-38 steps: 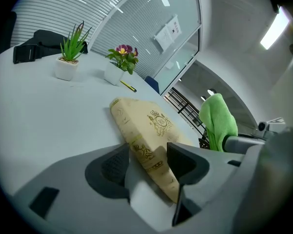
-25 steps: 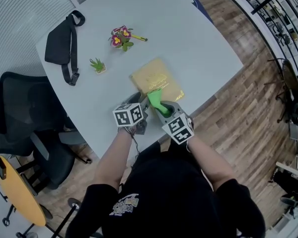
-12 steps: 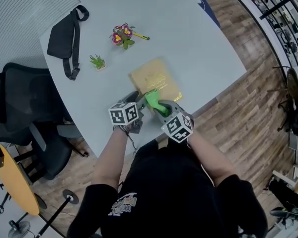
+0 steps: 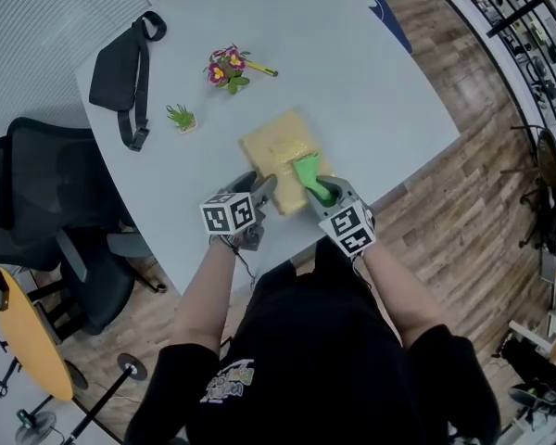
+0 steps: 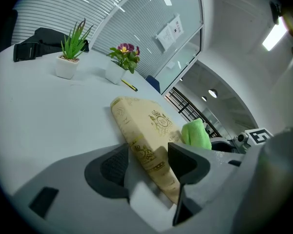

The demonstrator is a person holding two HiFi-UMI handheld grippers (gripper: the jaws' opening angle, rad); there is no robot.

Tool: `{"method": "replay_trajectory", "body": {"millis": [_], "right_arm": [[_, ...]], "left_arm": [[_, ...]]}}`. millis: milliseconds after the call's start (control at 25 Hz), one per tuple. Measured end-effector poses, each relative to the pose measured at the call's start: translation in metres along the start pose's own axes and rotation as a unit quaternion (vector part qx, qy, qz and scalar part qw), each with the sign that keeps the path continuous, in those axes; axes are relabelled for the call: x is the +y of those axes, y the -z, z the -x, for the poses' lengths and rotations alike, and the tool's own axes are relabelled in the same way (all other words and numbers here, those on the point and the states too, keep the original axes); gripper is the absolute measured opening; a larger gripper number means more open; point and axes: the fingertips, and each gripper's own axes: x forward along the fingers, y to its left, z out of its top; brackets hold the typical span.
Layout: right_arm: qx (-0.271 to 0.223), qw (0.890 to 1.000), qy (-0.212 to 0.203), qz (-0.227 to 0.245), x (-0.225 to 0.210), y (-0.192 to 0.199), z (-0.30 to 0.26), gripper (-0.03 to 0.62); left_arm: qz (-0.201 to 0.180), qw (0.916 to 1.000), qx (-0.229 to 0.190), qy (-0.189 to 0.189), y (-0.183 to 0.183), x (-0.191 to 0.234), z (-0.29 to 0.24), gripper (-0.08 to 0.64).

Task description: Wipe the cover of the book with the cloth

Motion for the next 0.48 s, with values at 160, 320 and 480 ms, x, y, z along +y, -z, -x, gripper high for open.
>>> {"method": "replay_trajectory", "body": {"millis": [160, 320, 480], "right_arm": [[-0.003, 0.999, 0.02, -0.024, -0.022, 0.003, 0.006, 0.098], [-0.001, 0.999, 0.037, -0.033, -0.041, 0.006, 0.011, 0.098], [0.005, 0.998, 0.051, -0.046, -0.056, 0.01, 0.014, 0.098]], "left_arm": [[0.003, 1.0, 0.002, 0.001, 0.0, 0.0, 0.0, 0.245], [0.004, 1.0, 0.001, 0.002, 0.0, -0.001, -0.001, 0.246], [0.004, 1.0, 0.001, 0.002, 0.0, -0.001, -0.001, 0.247]]}}
